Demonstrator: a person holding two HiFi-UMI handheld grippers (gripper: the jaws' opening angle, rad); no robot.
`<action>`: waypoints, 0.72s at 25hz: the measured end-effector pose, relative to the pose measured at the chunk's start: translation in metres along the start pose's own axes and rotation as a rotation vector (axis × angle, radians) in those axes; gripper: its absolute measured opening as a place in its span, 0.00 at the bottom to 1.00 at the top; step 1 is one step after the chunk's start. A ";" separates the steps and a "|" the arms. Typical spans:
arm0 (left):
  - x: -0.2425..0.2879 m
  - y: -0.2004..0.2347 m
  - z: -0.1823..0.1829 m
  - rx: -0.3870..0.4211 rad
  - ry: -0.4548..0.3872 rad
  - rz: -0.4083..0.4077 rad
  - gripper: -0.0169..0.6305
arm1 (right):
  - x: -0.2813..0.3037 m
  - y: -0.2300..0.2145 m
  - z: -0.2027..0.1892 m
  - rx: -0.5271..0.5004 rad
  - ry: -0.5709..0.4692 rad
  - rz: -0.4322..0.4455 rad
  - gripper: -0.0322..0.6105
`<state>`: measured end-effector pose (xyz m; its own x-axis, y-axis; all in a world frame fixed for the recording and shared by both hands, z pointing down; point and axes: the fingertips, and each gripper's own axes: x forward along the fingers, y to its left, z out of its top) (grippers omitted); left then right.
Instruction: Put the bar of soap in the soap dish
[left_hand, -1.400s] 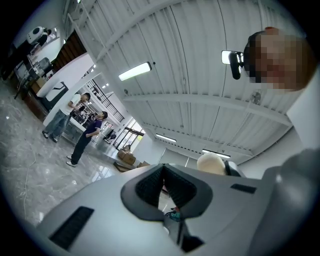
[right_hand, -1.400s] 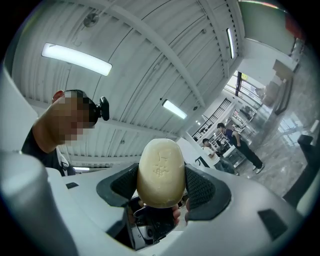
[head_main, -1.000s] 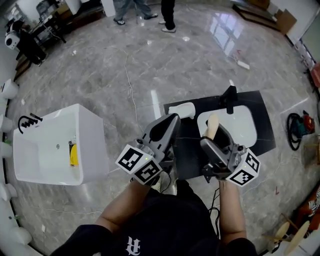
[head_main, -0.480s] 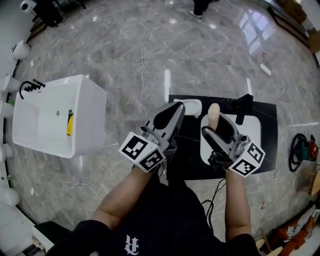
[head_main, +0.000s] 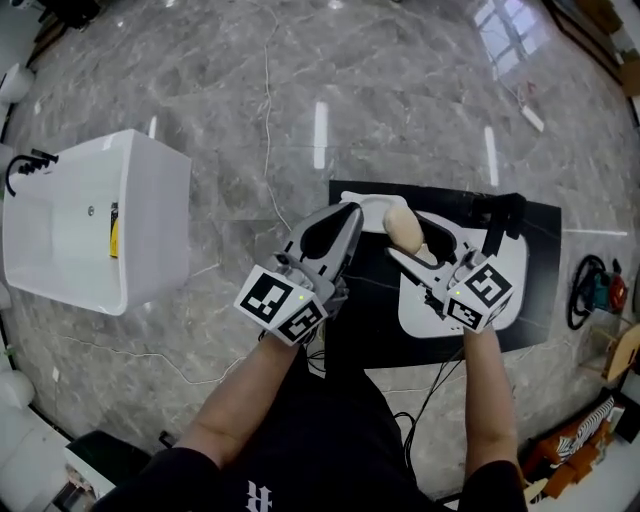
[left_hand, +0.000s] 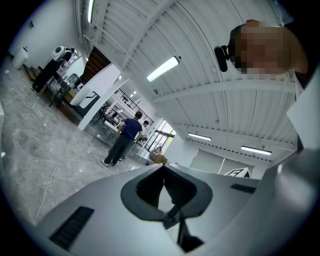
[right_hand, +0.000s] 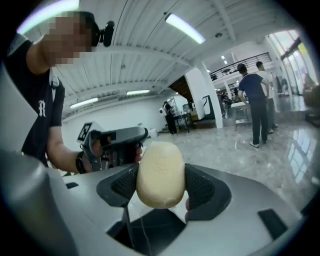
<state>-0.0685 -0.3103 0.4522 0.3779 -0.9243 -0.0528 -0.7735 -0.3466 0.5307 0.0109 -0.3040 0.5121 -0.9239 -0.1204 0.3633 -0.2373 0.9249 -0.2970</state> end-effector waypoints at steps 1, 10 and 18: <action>0.001 0.006 -0.005 -0.006 0.005 0.006 0.04 | 0.006 -0.007 -0.008 -0.048 0.056 -0.009 0.48; -0.002 0.040 -0.044 -0.070 0.029 0.060 0.04 | 0.045 -0.040 -0.081 -0.472 0.551 0.029 0.48; -0.002 0.057 -0.061 -0.106 0.042 0.079 0.04 | 0.065 -0.062 -0.112 -0.647 0.786 0.083 0.48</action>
<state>-0.0821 -0.3186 0.5335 0.3409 -0.9397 0.0268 -0.7445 -0.2524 0.6181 -0.0008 -0.3289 0.6530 -0.4162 0.0080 0.9093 0.2410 0.9652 0.1018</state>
